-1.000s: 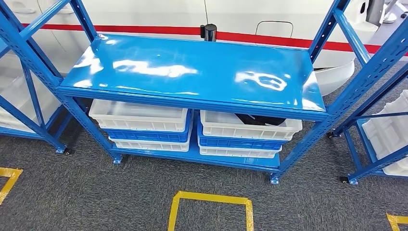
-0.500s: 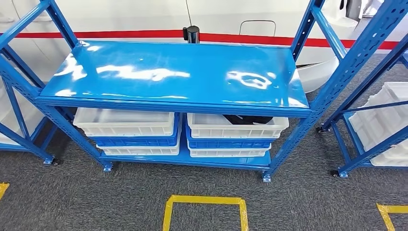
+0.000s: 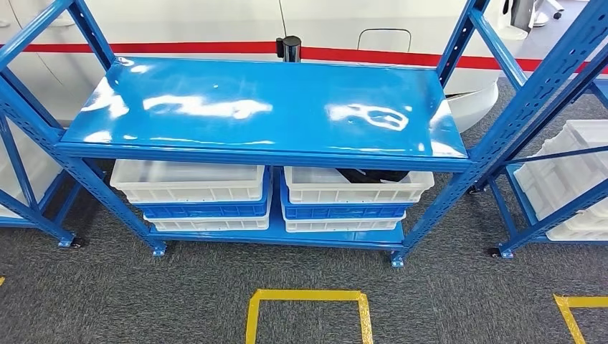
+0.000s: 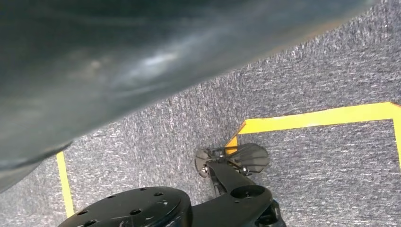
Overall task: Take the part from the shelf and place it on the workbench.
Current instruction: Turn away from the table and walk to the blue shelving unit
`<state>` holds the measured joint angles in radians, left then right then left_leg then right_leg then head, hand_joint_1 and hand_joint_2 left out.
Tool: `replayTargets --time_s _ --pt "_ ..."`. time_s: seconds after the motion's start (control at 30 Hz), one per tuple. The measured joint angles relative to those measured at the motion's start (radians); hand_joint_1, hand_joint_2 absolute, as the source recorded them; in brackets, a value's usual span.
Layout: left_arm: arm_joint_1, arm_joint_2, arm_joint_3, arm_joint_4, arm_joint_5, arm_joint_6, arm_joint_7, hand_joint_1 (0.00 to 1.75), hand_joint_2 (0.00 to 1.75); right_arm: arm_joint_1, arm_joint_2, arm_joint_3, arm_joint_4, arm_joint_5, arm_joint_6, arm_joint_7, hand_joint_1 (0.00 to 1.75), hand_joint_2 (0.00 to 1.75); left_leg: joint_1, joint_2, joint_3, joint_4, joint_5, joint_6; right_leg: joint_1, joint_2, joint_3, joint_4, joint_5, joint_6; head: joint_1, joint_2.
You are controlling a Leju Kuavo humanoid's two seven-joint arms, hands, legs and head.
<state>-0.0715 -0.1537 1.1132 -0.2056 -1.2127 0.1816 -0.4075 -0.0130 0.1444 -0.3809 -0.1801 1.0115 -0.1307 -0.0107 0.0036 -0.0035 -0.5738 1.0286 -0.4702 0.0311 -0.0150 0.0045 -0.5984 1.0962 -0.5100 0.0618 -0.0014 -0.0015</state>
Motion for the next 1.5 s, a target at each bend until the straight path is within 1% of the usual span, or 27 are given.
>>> replayTargets --time_s 0.03,0.07,0.1,0.2,0.3,0.47,1.07,1.13,1.2,1.23,1.27,1.33,1.37,1.4,1.43,1.47,1.5 --pt "0.0 0.0 0.001 0.0 0.0 0.0 0.0 0.0 0.0 -0.001 0.0 0.0 0.0 0.0 -0.001 0.0 0.0 0.0 -0.002 0.0 0.001 0.001 -0.001 -0.002 0.003 -0.003 0.025 -0.052 0.018 -0.004 -0.001 0.0" --pt "0.0 -0.001 0.002 0.0 0.0 0.0 -0.001 0.0 0.0 -0.002 0.0 0.0 0.0 0.0 -0.002 0.0 0.0 0.0 -0.006 0.0 0.001 0.002 -0.004 -0.003 0.004 -0.006 0.041 -0.081 0.029 -0.008 -0.001 0.0" --pt "0.0 0.0 0.003 0.0 0.0 0.0 -0.001 0.0 0.0 -0.002 0.0 0.0 0.0 0.0 -0.002 0.0 0.0 0.0 -0.008 0.001 0.001 0.004 -0.005 -0.001 0.006 -0.006 0.045 -0.089 0.034 -0.011 -0.002 0.0" --pt "0.001 0.0 0.004 0.0 0.0 0.0 -0.002 0.0 0.0 0.0 0.0 -0.001 0.0 0.002 -0.003 0.0 0.0 0.0 -0.006 0.001 0.004 0.001 -0.002 0.005 0.007 -0.005 0.05 -0.09 0.038 -0.014 -0.002 0.0" --pt "0.001 0.0 0.004 0.0 0.0 -0.001 -0.003 0.0 0.0 0.0 0.0 -0.002 0.0 0.003 -0.002 0.0 0.0 0.0 -0.005 0.001 0.007 -0.005 0.001 0.0 0.009 -0.005 0.05 -0.09 0.039 -0.017 -0.002 0.0" --pt "0.001 0.0 0.005 0.0 0.0 -0.003 -0.006 0.0 0.0 0.0 0.001 -0.003 0.0 0.003 -0.001 0.0 0.0 0.0 -0.002 0.001 0.007 -0.008 0.002 -0.011 0.011 -0.005 0.049 -0.089 0.038 -0.019 -0.002 0.0" --pt "0.001 0.001 0.007 0.0 -0.001 -0.01 -0.017 0.0 0.0 0.0 0.001 -0.005 0.0 0.008 -0.001 0.0 0.0 0.0 -0.012 0.0 0.007 -0.008 0.002 -0.011 0.002 -0.005 0.049 -0.089 0.038 -0.018 -0.002 0.0" --pt "0.001 0.002 0.007 -0.001 -0.001 -0.01 -0.017 0.0 0.0 0.0 0.002 -0.005 0.0 0.01 -0.001 0.0 0.0 0.0 -0.015 0.0 0.007 -0.009 0.001 -0.003 -0.003 -0.005 0.053 -0.097 0.042 -0.013 -0.002 0.0" --pt "0.001 0.003 0.007 -0.001 -0.001 -0.01 -0.018 0.0 0.0 -0.001 0.004 -0.005 0.0 0.013 -0.001 0.0 0.0 0.0 -0.009 0.001 0.02 -0.031 0.01 0.01 -0.004 -0.005 0.055 -0.101 0.043 -0.007 -0.002 0.0" --pt "0.001 0.002 0.007 -0.001 -0.002 -0.01 -0.018 0.0 0.0 -0.001 0.004 -0.006 0.0 0.014 -0.001 0.0 0.0 0.0 -0.004 0.003 0.028 -0.046 0.017 0.013 -0.001 -0.005 0.047 -0.084 0.034 -0.007 0.0 0.0" --pt "0.0 0.002 0.007 -0.001 -0.002 -0.01 -0.018 0.0 0.0 -0.002 0.003 -0.006 0.0 0.015 -0.001 0.0 0.0 0.0 0.001 0.005 0.035 -0.057 0.022 0.015 0.0 -0.005 0.028 -0.046 0.016 -0.01 0.002 0.0" --pt "0.0 0.002 0.007 -0.001 -0.002 -0.009 -0.015 0.0 0.0 -0.001 0.002 -0.006 0.0 0.016 -0.001 0.0 0.0 0.0 0.003 0.008 0.037 -0.062 0.024 0.016 -0.004 -0.004 -0.038 0.078 -0.034 -0.013 0.004 0.0" --pt "0.0 0.002 0.007 -0.001 -0.003 -0.009 -0.013 0.0 0.0 0.0 0.002 -0.007 0.0 0.016 -0.001 0.0 0.0 0.0 0.004 0.009 0.036 -0.062 0.024 0.015 -0.008 -0.004 -0.069 0.134 -0.051 -0.01 0.004 0.0" --pt "0.0 0.002 0.007 -0.001 -0.003 -0.009 -0.01 0.0 0.0 0.001 0.001 -0.007 0.0 0.017 -0.001 0.0 0.0 0.0 0.006 0.009 0.036 -0.061 0.023 0.013 -0.013 -0.004 -0.085 0.16 -0.054 -0.002 0.004 0.0" --pt "0.0 0.002 0.007 -0.001 -0.003 -0.008 -0.008 0.0 0.0 0.002 0.001 -0.007 0.0 0.017 -0.001 0.0 0.0 0.0 0.008 0.009 0.036 -0.06 0.022 0.008 -0.019 -0.005 -0.083 0.147 -0.041 0.01 0.004 0.0" --pt "0.001 0.002 0.007 -0.001 -0.004 -0.008 -0.007 0.0 0.0 0.002 0.0 -0.007 0.0 0.017 -0.001 0.0 0.0 0.0 0.013 0.009 0.036 -0.058 0.019 0.002 -0.026 -0.006 -0.059 0.095 -0.016 0.025 0.004 0.0" --pt "0.001 0.003 0.007 -0.001 -0.004 -0.008 -0.007 0.0 0.0 0.001 0.0 -0.007 0.0 0.017 -0.001 0.0 0.0 0.0 0.015 0.009 0.037 -0.053 0.015 -0.008 -0.034 -0.009 -0.025 0.024 0.012 0.04 0.005 0.0"
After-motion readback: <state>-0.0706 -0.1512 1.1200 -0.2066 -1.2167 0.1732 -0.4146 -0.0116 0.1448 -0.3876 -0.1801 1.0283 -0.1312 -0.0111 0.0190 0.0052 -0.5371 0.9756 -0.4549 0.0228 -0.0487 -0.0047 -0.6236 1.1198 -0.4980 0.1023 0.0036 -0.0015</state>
